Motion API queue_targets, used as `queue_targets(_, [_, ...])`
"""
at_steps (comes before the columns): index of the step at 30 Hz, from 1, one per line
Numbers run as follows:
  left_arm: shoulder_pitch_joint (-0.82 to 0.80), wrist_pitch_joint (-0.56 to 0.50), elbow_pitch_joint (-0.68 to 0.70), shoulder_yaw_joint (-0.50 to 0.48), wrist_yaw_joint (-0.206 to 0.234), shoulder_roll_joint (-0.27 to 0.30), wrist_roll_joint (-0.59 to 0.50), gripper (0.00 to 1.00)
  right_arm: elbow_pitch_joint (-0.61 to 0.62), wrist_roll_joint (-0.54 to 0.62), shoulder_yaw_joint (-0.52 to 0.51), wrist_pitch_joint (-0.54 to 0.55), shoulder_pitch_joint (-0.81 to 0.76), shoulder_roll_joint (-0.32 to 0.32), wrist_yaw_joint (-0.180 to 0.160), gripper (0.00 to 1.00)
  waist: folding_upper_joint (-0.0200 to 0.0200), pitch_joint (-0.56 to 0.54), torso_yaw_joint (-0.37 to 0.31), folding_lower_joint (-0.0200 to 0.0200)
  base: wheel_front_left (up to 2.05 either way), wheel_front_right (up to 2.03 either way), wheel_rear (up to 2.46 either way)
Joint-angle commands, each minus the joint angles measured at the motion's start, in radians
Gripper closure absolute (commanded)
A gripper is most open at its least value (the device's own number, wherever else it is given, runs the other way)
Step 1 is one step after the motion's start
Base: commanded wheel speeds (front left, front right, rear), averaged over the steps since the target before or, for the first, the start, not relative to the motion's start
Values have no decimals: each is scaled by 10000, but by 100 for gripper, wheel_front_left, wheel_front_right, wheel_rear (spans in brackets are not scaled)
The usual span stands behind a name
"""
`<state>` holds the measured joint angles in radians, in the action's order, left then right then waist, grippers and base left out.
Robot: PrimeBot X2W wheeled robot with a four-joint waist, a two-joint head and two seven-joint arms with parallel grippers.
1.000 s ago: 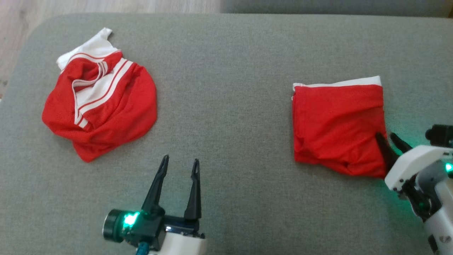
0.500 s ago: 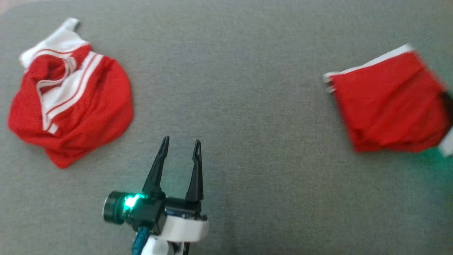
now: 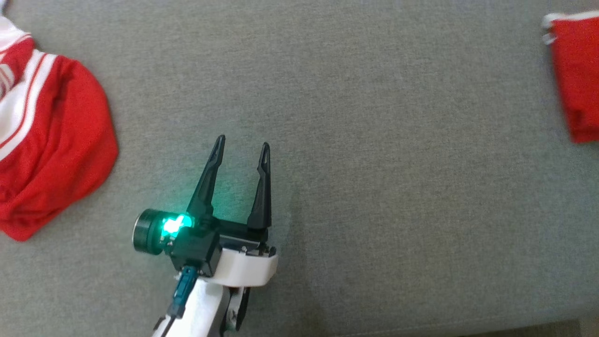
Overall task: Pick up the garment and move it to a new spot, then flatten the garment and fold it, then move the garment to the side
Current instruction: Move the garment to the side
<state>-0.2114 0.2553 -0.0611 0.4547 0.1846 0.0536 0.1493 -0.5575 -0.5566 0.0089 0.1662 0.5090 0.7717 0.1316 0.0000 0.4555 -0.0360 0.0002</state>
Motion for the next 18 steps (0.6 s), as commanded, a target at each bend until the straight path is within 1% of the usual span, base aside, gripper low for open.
queue_targets(1, [-195, 65, 226, -211, -41, -34, -57, 0, 193, 468, -420, -248, 129, 453, -9, 28, 0, 66, -73, -2, 0, 0, 0])
queue_targets(2, [-225, 65, 188, -191, -60, -34, -41, 0, 143, 764, -663, -344, 168, 334, -9, 0, 0, 26, -57, -2, 0, 0, 0])
queue_targets(5, [-224, 65, 80, -130, -91, -34, 31, 0, 177, 1379, -1079, -373, 128, -277, -9, 0, 0, -288, 34, -2, 0, 0, 0])
queue_targets(9, [42, 65, -21, -62, -58, -34, 126, 0, 615, 2039, -1107, -595, -376, -1129, -9, 0, 0, -1085, 285, -2, 0, 0, 0])
queue_targets(12, [414, 65, -99, -72, -17, -34, 214, 0, 1038, 2234, -774, -920, -977, -1911, -9, 0, 0, -1862, 492, -2, 0, 0, 0])
queue_targets(13, [414, 65, -99, -72, -17, -34, 214, 0, 1038, 2234, -774, -920, -977, -1911, -9, 0, 0, -1862, 492, -2, 0, 0, 0])
queue_targets(18, [1169, 65, -225, -275, 29, -34, 425, 0, 1500, 2007, 262, -1605, -2106, -3195, -9, 0, 0, -3210, 863, -2, 0, 0, 0])
